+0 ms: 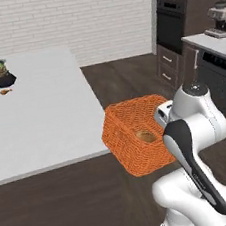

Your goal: Open the cabinet, pick up the bread from the cabinet and place it in the basket. Then move the basket to the dining counter.

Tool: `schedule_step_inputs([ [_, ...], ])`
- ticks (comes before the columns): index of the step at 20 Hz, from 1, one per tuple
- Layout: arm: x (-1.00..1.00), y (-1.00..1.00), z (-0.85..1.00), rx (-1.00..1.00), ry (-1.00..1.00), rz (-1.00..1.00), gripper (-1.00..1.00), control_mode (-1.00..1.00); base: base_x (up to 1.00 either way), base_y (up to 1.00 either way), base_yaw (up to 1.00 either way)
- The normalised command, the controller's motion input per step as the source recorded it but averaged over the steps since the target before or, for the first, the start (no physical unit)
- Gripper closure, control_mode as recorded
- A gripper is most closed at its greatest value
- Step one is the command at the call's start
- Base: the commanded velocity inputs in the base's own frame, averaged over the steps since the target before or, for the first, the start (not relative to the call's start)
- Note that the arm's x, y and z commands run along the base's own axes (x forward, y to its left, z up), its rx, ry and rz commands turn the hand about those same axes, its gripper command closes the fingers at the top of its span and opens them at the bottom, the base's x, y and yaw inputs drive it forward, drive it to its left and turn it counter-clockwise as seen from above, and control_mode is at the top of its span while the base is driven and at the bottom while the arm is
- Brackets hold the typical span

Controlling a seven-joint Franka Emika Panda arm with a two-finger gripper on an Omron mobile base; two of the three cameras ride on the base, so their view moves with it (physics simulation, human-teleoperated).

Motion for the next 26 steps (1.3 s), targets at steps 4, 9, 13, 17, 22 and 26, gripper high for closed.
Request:
schedule_step_inputs([
  [4,0.00,0.00,0.00,0.00,0.00,0.00,1.00,1.00,0.52,1.00,0.08],
  [9,0.00,0.00,0.00,0.00,0.00,0.00,1.00,1.00,0.24,1.00,0.00],
  [13,0.00,0.00,0.00,0.00,0.00,0.00,1.00,1.00,0.16,1.00,0.00],
  [17,0.00,0.00,0.00,0.00,0.00,0.00,1.00,1.00,0.05,1.00,-0.01],
  [22,0.00,0.00,0.00,0.00,0.00,0.00,1.00,1.00,0.25,1.00,-0.04],
  [26,0.00,0.00,0.00,0.00,0.00,0.00,1.00,1.00,0.25,1.00,-0.01],
])
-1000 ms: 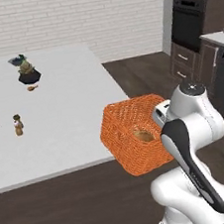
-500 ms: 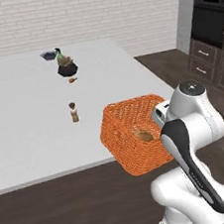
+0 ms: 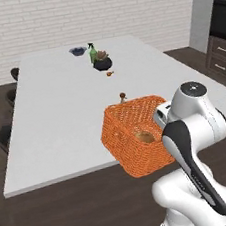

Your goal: Open the cabinet, pick up the bread from the cabinet and place it in the basket. Then move the basket to the dining counter.

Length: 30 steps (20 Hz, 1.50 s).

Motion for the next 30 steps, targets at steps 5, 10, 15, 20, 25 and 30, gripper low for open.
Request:
schedule_step_inputs([
  [5,0.00,0.00,0.00,0.00,0.00,0.00,1.00,1.00,0.46,1.00,-0.04],
  [10,0.00,0.00,0.00,0.00,0.00,0.00,1.00,1.00,0.54,1.00,-0.10],
  [15,0.00,0.00,0.00,0.00,0.00,0.00,1.00,1.00,0.08,0.55,-0.02],
  [20,0.00,0.00,0.00,0.00,0.00,0.00,1.00,1.00,0.74,0.17,0.00],
  [25,1.00,-0.03,0.00,-0.01,0.27,0.00,1.00,-1.00,0.00,0.00,0.00],
  [30,1.00,0.05,0.00,-0.13,0.18,-0.06,1.00,-1.00,0.00,0.00,0.00],
])
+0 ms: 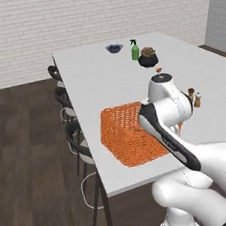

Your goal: Open the cabinet, pick up the bread from the cabinet and place it in the basket. Then move the basket to the dining counter.

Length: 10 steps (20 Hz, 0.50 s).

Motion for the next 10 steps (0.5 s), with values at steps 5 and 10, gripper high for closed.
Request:
schedule_step_inputs([
  [5,1.00,0.01,-0.11,-0.09,0.00,-0.16,1.00,-1.00,0.00,0.00,0.00],
  [10,1.00,0.02,-0.35,-0.06,0.00,-0.13,1.00,-1.00,0.00,0.00,0.00],
])
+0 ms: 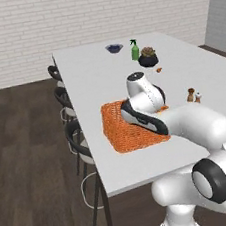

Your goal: Open the cabinet, pick up the bread from the cabinet and place it in the basket. Then move the basket to the dining counter.

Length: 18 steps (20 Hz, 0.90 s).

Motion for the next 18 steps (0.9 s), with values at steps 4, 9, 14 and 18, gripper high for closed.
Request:
schedule_step_inputs([
  [4,1.00,0.21,-0.64,-0.01,0.00,-0.04,1.00,-1.00,0.00,0.00,0.00],
  [9,0.98,0.13,-0.72,-0.02,0.00,-0.01,1.00,-1.00,0.00,0.00,0.00],
  [14,0.23,0.00,-0.46,0.00,0.00,0.00,-1.00,-1.00,0.00,0.00,0.00],
  [18,-0.01,-0.10,-0.12,0.00,0.00,-0.01,-1.00,-1.00,0.00,0.00,0.00],
])
